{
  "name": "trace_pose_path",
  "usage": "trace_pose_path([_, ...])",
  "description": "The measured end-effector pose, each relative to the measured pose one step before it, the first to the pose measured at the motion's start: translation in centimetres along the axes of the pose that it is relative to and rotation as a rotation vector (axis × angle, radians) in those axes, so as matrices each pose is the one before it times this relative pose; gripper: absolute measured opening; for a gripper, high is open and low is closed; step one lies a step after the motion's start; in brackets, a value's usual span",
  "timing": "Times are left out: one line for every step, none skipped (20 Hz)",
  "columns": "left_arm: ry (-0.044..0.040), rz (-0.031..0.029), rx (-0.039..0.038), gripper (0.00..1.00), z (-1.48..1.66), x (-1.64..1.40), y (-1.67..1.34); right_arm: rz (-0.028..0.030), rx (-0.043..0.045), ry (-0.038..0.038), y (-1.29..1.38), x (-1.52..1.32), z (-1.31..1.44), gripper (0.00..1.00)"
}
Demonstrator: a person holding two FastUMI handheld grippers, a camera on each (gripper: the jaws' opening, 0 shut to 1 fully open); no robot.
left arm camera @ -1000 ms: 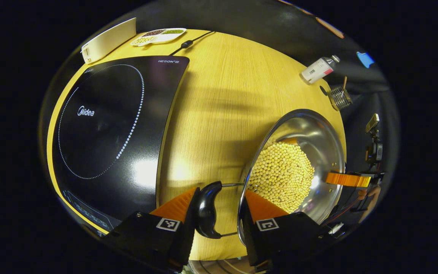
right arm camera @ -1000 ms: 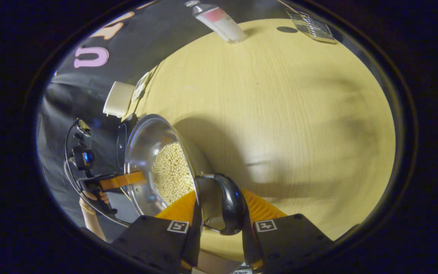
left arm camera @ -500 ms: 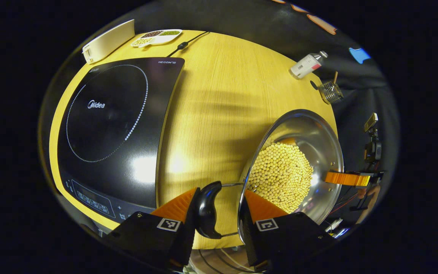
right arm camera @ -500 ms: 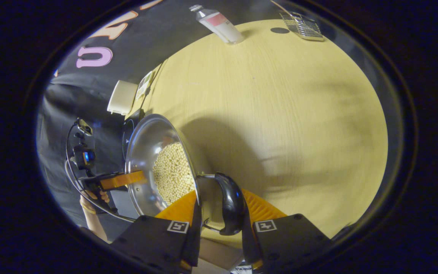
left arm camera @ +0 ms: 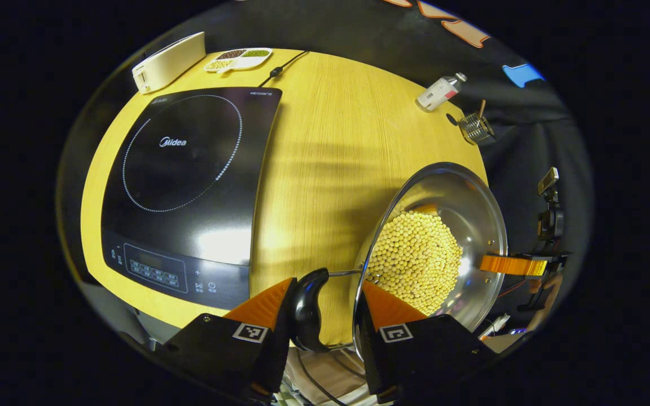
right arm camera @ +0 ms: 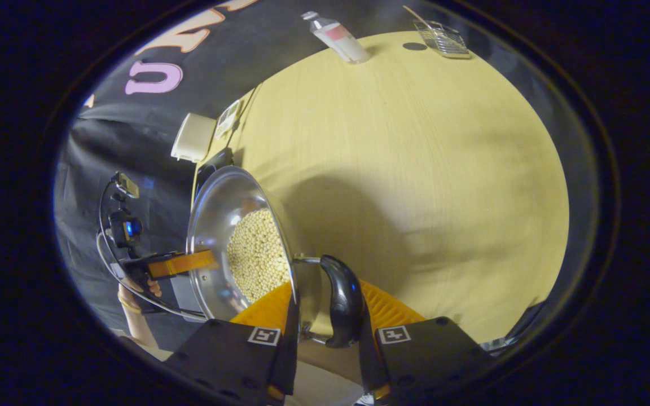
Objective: First push the handle of the pot to place it horizontally, then grasp the pot with both hands and set it on the induction cooktop.
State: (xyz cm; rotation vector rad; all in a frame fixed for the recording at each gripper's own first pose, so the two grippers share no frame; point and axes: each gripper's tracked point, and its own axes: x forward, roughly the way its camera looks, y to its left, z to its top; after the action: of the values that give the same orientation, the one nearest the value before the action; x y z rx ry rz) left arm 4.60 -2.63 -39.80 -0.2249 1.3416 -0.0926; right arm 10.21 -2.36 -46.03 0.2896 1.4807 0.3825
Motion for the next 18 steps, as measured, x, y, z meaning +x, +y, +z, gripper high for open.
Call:
trace_pose_path([-0.00202, 0.00083, 0.00245, 0.57, 0.121, -0.095, 0.088, 0.00324, -0.0041, -0.00117, -0.016, -0.076, -0.012, 0.48])
trace_pose_path([-0.00228, 0.00185, 0.00232, 0.6, 0.001, -0.042, 0.0, 0.00193, -0.00275, -0.00139, -0.016, 0.106, 0.066, 0.48])
trace_pose_path([-0.00429, 0.00158, 0.00537, 0.57, 0.089, 0.028, -0.008, -0.00078, -0.00236, -0.00303, -0.07, -0.066, -0.121, 0.48])
trace_pose_path([-0.00375, 0.00015, 0.00459, 0.6, -0.01, 0.03, -0.029, -0.00297, 0.00015, -0.00412, -0.035, -0.056, 0.08, 0.48])
trace_pose_path([-0.00176, -0.00245, 0.00236, 0.58, 0.129, -0.128, 0.032, -0.00144, 0.00002, -0.00562, -0.003, -0.1, 0.004, 0.48])
trace_pose_path([-0.0006, -0.00367, 0.00108, 0.58, 0.008, -0.08, 0.009, -0.00124, 0.00182, -0.00496, 0.035, 0.024, 0.097, 0.48])
trace_pose_path([-0.00035, -0.00459, 0.00463, 0.58, 0.091, 0.04, 0.071, -0.00216, 0.0026, -0.00591, 0.069, 0.139, -0.106, 0.48])
trace_pose_path([0.00055, -0.00371, 0.00664, 0.58, -0.009, 0.096, 0.064, -0.00326, 0.00057, -0.00496, 0.068, 0.046, -0.027, 0.48])
trace_pose_path([-0.00074, -0.00471, 0.00811, 0.58, 0.134, 0.017, 0.053, -0.00307, 0.00179, -0.00544, 0.091, -0.006, -0.228, 0.48])
trace_pose_path([-0.0001, -0.00551, 0.00804, 0.58, 0.0, 0.142, -0.039, -0.00343, 0.00246, -0.00643, 0.136, 0.12, -0.01, 0.48])
trace_pose_path([-0.00076, -0.00605, 0.00589, 0.58, 0.091, 0.134, 0.068, -0.00349, 0.00185, -0.0062, -0.089, 0.027, -0.139, 0.48])
trace_pose_path([0.00007, -0.00652, 0.00666, 0.58, 0.035, -0.001, 0.008, -0.00525, 0.00206, -0.0065, 0.041, 0.037, -0.03, 0.48])
trace_pose_path([0.00074, -0.00729, 0.00748, 0.58, 0.239, -0.117, 0.165, -0.00615, 0.00346, -0.00621, 0.082, -0.09, -0.185, 0.48])
trace_pose_path([0.00009, -0.00613, 0.0038, 0.58, 0.196, 0.122, 0.033, -0.0051, 0.0051, -0.00642, 0.167, -0.005, -0.037, 0.48])
trace_pose_path([0.00168, -0.00606, 0.00574, 0.58, 0.407, -0.082, 0.256, -0.00354, 0.00555, -0.00474, -0.099, -0.077, 0.033, 0.43])
trace_pose_path([-0.00196, -0.00336, 0.00838, 0.6, 0.234, 0.167, -0.023, -0.00432, 0.00848, -0.00472, -0.007, 0.109, -0.027, 0.43])
trace_pose_path([-0.00323, -0.00163, 0.01314, 0.6, 0.23, 0.178, -0.059, -0.00268, 0.0076, -0.00525, -0.199, 0.057, 0.049, 0.42])
trace_pose_path([-0.00482, -0.0012, 0.01174, 0.59, 0.02, -0.086, -0.067, -0.00148, 0.00753, -0.00898, -0.075, 0.037, 0.116, 0.48])
